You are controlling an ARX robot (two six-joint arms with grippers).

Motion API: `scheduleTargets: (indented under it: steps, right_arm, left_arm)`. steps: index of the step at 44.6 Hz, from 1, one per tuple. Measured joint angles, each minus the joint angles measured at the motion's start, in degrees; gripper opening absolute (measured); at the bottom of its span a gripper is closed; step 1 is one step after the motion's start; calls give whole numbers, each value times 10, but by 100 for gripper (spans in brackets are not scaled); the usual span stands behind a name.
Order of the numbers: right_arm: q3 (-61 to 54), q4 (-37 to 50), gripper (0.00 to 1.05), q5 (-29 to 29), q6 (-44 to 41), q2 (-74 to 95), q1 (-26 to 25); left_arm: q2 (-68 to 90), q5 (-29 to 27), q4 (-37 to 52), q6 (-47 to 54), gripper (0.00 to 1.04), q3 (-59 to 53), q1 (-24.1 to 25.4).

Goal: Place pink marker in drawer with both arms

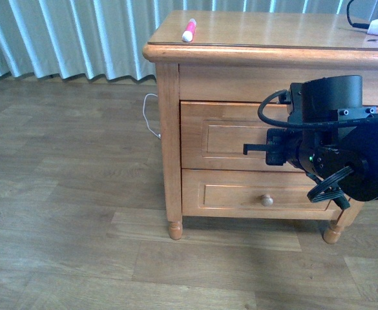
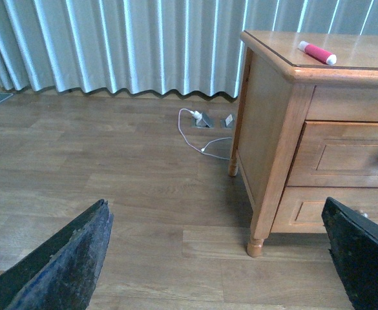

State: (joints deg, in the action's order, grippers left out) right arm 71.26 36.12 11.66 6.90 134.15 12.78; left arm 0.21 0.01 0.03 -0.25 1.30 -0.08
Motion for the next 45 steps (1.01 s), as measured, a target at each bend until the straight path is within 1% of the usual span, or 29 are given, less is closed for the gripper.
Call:
scheduleTargets:
  steps: [5, 16, 26, 29, 36, 39, 40, 42, 43, 45]
  right_arm:
    - [-32, 13, 23, -4, 5, -16, -1]
    - [-160, 65, 23, -18, 23, -80, 0]
    - [-327, 134, 23, -52, 42, -162, 0]
    - [-365, 146, 38, -61, 50, -183, -2]
    - [-427, 149, 65, -64, 60, -238, -11]
    - [-462, 129, 81, -67, 60, -293, -18]
    - [-470, 121, 84, -69, 60, -308, -20]
    - [-492, 90, 95, -76, 60, -360, -26]
    - [-498, 77, 97, -80, 60, -378, -28]
    - [-513, 41, 96, -92, 60, -431, -35]
  left_arm:
    - [0, 0, 0, 0, 98, 0, 0]
    - [0, 0, 0, 0, 98, 0, 0]
    - [0, 0, 0, 0, 98, 0, 0]
    - [0, 0, 0, 0, 98, 0, 0]
    - [0, 0, 0, 0, 99, 0, 0]
    - [0, 0, 0, 0, 98, 0, 0]
    - [0, 0, 0, 0, 98, 0, 0]
    - [0, 0, 0, 0, 98, 0, 0]
    - [0, 0, 0, 0, 98, 0, 0]
    - [0, 0, 0, 0, 98, 0, 0]
